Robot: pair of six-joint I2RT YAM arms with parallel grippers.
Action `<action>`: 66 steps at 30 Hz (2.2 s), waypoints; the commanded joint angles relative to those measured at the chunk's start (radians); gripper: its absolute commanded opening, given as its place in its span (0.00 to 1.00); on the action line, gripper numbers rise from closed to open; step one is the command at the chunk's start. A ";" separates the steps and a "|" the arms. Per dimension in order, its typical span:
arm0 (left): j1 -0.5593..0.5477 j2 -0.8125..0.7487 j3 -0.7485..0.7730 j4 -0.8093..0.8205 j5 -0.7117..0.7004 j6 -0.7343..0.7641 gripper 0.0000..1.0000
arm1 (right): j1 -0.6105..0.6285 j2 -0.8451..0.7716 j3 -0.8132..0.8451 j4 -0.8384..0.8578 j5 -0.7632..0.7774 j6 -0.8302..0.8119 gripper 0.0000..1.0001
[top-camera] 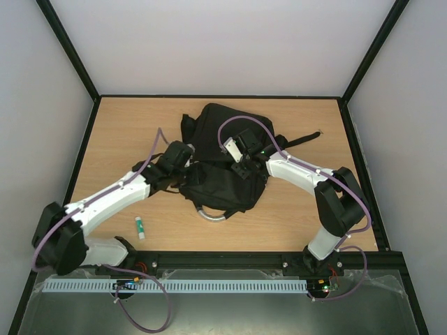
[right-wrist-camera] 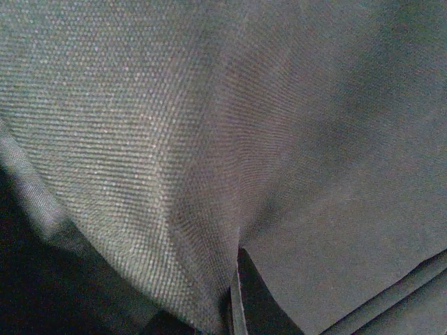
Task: Pack the student bag
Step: Place the stationery in the student bag, then pick up the stationery from the center of the board.
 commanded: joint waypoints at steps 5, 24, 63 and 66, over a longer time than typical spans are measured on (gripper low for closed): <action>0.057 -0.174 -0.060 -0.389 -0.089 -0.063 0.64 | 0.005 0.003 -0.013 -0.077 -0.059 -0.004 0.01; 0.165 -0.206 -0.199 -0.679 -0.228 -0.258 0.88 | 0.004 0.001 -0.010 -0.084 -0.065 -0.005 0.01; 0.174 -0.147 -0.322 -0.573 -0.231 -0.372 0.61 | 0.001 0.018 -0.008 -0.091 -0.067 -0.006 0.01; 0.174 -0.127 -0.358 -0.551 -0.228 -0.386 0.62 | 0.001 0.016 -0.008 -0.092 -0.068 -0.005 0.01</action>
